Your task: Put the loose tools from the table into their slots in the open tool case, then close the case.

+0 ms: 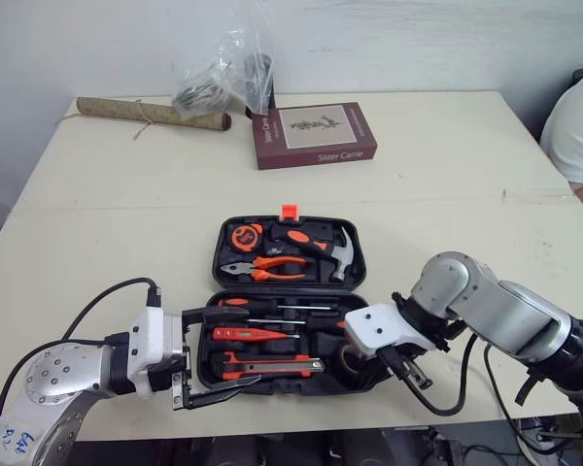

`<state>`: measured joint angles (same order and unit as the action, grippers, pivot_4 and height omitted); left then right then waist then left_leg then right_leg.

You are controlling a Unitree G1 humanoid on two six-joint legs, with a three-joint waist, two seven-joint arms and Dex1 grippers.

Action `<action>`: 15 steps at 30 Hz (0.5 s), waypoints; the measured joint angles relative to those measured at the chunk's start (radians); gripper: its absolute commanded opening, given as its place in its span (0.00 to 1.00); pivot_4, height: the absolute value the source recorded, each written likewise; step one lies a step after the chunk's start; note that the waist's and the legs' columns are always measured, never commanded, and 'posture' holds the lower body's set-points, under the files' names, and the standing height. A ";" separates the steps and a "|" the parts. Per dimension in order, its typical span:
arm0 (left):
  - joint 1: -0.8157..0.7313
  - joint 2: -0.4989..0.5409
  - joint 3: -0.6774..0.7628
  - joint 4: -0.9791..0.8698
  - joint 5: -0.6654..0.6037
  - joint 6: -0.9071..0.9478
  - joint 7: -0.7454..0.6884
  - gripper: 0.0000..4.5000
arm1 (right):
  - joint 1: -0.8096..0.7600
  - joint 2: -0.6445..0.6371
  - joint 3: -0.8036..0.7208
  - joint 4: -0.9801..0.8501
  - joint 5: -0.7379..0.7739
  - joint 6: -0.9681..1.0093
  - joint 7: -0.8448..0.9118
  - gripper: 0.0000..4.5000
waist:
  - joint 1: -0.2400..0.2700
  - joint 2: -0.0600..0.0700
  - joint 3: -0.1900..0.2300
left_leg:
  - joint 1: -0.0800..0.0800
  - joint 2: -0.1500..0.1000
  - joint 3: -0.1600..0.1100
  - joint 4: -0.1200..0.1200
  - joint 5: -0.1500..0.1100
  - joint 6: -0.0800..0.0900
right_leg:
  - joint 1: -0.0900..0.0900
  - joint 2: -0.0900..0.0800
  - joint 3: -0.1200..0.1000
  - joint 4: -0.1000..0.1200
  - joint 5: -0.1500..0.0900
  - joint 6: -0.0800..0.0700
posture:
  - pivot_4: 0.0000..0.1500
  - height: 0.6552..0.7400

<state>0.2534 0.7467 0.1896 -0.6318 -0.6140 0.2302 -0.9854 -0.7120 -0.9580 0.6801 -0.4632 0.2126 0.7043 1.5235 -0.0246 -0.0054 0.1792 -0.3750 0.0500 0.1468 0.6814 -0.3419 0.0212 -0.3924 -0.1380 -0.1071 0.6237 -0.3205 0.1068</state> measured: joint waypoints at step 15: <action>-0.016 0.000 0.008 0.059 0.014 -0.002 0.001 1.00 | -0.087 -0.147 -0.067 0.068 0.363 -0.021 0.029 0.70 | -0.004 0.001 0.001 | 0.000 0.001 0.000 -0.001 -0.001 0.000 | -0.001 0.000 0.000 0.000 0.000 0.000 | 1.00 1.00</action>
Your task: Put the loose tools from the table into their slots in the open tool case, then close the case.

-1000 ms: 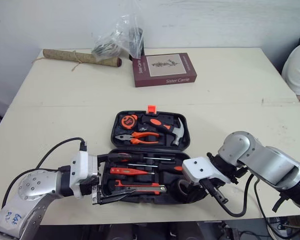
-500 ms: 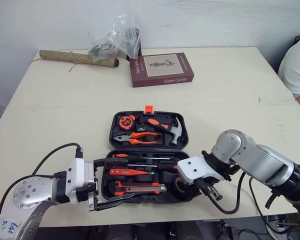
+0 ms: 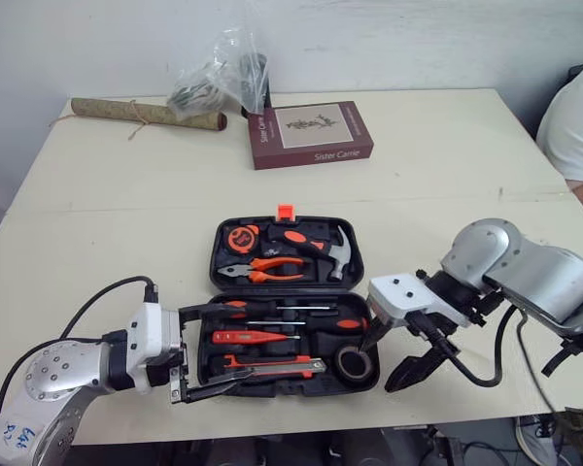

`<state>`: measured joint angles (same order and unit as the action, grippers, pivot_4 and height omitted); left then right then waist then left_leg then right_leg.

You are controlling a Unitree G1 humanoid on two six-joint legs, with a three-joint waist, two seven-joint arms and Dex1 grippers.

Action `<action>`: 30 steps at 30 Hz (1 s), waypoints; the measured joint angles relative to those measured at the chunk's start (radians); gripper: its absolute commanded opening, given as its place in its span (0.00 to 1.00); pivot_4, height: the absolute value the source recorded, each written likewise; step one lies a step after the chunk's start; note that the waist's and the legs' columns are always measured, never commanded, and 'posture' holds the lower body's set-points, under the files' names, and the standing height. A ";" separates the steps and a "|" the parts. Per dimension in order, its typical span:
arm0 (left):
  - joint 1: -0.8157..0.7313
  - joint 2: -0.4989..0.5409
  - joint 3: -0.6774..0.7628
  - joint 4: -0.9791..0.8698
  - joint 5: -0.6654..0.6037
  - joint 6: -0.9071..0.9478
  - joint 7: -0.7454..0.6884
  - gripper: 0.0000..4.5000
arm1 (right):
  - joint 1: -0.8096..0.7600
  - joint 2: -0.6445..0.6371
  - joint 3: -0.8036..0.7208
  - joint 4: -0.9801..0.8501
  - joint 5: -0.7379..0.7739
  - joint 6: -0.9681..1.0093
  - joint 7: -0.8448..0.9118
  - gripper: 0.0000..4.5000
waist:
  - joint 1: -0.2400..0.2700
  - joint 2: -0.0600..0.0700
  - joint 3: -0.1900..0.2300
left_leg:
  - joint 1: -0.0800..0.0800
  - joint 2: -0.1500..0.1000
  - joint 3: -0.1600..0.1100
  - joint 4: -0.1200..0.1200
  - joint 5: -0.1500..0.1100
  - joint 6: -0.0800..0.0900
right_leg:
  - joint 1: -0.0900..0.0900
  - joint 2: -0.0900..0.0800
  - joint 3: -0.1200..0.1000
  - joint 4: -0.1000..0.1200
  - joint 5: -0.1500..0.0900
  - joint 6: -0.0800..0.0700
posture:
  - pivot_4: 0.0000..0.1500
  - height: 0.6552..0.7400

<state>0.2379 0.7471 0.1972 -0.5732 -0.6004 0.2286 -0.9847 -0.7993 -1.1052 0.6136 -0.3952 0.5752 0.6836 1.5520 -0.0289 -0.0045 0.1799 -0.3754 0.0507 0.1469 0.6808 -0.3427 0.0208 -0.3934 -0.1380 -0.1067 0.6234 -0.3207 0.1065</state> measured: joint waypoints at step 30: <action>0.065 -0.019 0.089 0.177 0.051 -0.167 -0.090 1.00 | 0.523 0.376 -0.262 0.376 -0.218 -0.824 -0.100 0.01 | 0.002 -0.008 -0.005 | 0.006 0.000 0.000 0.001 -0.001 -0.001 | 0.007 0.000 -0.001 0.000 0.000 0.000 | 1.00 1.00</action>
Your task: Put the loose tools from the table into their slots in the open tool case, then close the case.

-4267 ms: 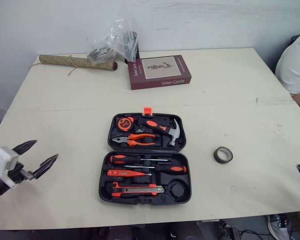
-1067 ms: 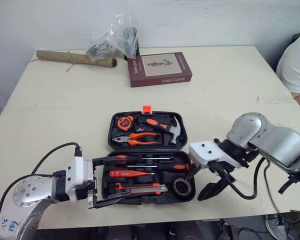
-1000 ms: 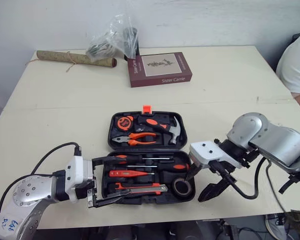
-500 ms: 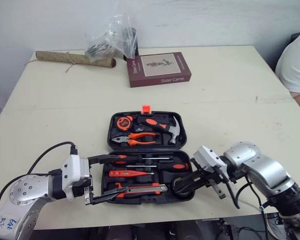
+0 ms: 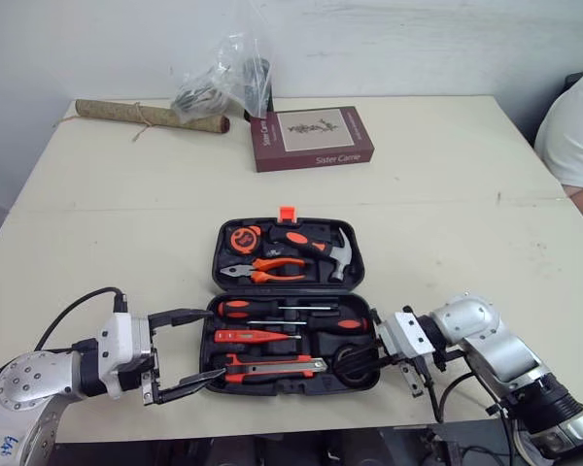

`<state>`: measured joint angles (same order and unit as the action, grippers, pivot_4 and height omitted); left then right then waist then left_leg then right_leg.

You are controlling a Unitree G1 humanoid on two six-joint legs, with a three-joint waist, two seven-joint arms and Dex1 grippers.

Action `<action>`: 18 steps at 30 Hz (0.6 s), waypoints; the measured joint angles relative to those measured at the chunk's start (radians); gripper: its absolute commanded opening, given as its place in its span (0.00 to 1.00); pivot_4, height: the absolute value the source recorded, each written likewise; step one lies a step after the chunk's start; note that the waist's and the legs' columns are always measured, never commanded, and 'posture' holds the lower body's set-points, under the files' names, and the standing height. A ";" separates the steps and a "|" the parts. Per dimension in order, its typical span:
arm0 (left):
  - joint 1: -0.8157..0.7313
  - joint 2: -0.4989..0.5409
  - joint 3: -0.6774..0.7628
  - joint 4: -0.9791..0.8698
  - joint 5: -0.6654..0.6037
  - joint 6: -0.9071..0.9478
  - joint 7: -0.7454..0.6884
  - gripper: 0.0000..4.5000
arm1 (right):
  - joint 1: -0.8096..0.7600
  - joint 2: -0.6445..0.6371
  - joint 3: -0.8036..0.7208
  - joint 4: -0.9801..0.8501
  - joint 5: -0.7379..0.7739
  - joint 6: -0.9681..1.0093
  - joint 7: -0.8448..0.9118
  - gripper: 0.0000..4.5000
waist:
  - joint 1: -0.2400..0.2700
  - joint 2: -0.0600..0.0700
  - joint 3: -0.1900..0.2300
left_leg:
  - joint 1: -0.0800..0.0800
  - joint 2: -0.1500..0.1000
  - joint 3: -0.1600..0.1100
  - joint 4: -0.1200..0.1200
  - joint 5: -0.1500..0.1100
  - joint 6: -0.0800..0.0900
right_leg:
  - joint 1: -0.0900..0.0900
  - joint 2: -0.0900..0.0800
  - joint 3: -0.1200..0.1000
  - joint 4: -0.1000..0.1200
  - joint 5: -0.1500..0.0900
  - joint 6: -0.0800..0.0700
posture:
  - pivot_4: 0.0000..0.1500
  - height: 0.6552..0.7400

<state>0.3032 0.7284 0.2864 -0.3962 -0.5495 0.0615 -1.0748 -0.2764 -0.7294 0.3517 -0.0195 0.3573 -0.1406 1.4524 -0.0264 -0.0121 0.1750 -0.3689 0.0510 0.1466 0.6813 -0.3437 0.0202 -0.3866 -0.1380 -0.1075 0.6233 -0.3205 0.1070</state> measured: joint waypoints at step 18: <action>-0.343 -0.108 -0.105 0.254 0.220 0.187 0.381 0.01 | 0.057 -0.072 -0.335 0.123 -0.011 0.304 -0.329 0.00 | 0.016 0.004 0.003 | -0.004 -0.002 0.005 0.000 0.001 0.002 | -0.007 0.005 -0.003 0.004 0.001 0.002 | 1.00 1.00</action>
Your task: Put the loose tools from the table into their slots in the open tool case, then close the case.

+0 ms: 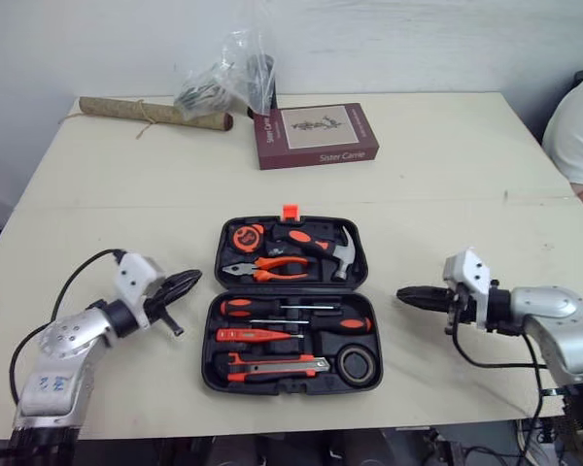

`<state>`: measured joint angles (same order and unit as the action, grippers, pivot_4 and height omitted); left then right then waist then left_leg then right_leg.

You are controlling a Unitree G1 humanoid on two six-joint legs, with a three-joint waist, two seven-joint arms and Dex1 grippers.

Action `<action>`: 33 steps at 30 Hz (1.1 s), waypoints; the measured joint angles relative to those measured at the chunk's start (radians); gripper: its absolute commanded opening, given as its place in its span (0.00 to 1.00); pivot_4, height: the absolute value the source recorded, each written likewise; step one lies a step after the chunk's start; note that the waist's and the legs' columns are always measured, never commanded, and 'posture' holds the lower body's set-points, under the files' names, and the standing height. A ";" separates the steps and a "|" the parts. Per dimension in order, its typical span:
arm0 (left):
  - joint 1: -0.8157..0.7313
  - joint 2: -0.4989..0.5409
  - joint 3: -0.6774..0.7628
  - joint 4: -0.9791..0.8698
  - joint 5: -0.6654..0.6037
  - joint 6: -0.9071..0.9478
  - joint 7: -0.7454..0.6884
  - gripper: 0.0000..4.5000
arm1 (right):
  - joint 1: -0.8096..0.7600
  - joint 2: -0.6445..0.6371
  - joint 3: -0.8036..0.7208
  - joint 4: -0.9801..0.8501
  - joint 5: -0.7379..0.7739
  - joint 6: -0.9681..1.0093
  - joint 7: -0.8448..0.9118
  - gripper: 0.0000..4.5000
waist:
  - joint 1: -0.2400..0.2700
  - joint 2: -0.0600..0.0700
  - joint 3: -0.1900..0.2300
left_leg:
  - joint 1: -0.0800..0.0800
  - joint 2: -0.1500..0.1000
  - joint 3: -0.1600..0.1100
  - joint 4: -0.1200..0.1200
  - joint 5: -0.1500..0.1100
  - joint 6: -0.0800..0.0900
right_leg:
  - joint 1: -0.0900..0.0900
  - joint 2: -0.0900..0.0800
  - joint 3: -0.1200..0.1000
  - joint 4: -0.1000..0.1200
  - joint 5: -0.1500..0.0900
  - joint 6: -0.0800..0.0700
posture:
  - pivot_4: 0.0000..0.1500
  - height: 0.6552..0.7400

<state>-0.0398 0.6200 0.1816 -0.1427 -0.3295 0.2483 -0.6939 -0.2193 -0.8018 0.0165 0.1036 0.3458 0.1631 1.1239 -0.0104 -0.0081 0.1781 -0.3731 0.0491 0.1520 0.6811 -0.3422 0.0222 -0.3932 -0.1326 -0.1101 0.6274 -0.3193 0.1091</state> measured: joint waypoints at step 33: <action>-0.147 -0.037 -0.152 -0.006 0.067 0.241 0.008 0.01 | -0.209 0.149 0.115 0.037 -0.137 0.115 -0.015 0.00 | 0.006 0.000 0.000 | 0.001 -0.001 -0.001 0.001 0.002 0.000 | 0.001 -0.002 0.001 0.001 0.000 0.000 | 1.00 1.00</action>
<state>-0.1866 0.5832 0.0298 -0.1489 -0.2621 0.4890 -0.6859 -0.4286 -0.6529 0.1318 0.1410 0.2086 0.2779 1.1084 -0.0044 -0.0081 0.1780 -0.3723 0.0485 0.1511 0.6823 -0.3406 0.0225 -0.3922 -0.1342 -0.1092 0.6287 -0.3189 0.1093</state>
